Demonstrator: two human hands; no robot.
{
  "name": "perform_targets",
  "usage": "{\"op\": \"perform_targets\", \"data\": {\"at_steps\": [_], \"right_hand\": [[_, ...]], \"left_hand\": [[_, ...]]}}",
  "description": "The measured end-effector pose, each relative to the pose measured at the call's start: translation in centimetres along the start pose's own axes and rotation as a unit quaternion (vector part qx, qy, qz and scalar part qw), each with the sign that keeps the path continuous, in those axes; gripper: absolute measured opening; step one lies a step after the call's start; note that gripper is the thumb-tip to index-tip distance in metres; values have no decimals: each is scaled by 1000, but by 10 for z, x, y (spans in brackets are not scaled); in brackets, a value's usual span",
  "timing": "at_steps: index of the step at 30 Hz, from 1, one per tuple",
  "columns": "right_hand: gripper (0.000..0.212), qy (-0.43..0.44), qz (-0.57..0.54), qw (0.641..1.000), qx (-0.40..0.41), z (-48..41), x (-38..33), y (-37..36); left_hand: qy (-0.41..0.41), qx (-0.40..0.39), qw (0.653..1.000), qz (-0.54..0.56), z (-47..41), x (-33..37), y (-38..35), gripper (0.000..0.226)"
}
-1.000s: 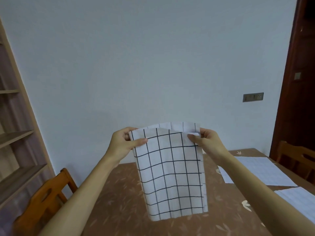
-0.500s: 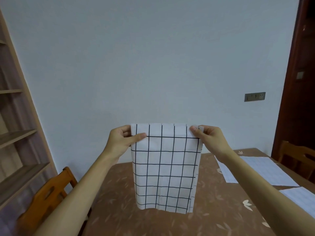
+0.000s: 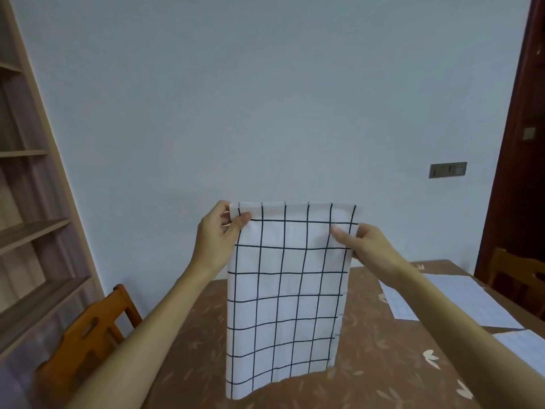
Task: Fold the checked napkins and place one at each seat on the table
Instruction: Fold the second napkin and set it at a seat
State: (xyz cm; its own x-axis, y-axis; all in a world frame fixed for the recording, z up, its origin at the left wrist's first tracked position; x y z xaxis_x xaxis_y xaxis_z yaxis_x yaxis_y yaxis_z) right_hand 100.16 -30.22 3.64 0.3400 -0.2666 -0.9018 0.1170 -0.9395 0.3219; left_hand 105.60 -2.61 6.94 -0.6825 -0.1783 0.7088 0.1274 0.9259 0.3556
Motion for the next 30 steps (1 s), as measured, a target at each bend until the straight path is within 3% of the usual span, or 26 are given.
{"op": "perform_targets", "data": {"at_steps": [2,4,7,11,13,14,16,17,20,22,27,30], "right_hand": [[37,-39,26,997,-65,1,17,-14],[42,-53,9,996,-73,1,28,-20],[25,-38,-36,996,-75,2,32,-22],[36,-27,-43,997,-50,-4,28,-20],[45,-18,-37,999,-30,-7,26,-19],[39,-5,-46,999,-19,-8,26,-17],[26,17,-67,998,-1,-8,23,-15],[24,23,-75,997,8,-8,21,-14],[25,35,-70,996,32,-9,17,-9],[24,18,-72,997,31,-9,20,-6],[13,-35,5,997,-66,-1,29,-11],[40,-54,46,996,-52,0,40,-7]], "left_hand": [[-3,25,1000,-2,-2,3,1,20],[-13,48,999,-15,-2,5,5,15],[-54,63,992,-98,-2,9,11,17],[-92,69,966,-231,1,11,12,23],[-31,82,985,-152,2,3,14,35],[34,64,994,-80,3,-8,12,49],[170,-36,982,75,8,-35,-3,80],[200,-96,967,122,14,-44,-12,87],[194,-184,955,125,32,-55,-31,49],[192,-145,961,136,36,-60,-33,33],[167,-78,972,147,30,-59,-21,23],[156,-68,976,139,28,-56,-16,18]]}}
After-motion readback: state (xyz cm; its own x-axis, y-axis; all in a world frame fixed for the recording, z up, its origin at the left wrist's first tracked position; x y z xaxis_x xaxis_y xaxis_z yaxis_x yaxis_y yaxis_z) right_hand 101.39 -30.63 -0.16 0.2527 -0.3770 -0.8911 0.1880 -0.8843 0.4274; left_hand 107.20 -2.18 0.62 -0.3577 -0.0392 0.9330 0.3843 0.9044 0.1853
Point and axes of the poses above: each hand's wrist, its own z-axis away from the middle knuckle, its own y-axis out of the back of the hand, x = y × z, the point moved 6 cm from there along -z, towards the middle knuckle, and after that the axes turned 15 degrees about -x, right-handed, at the moved point
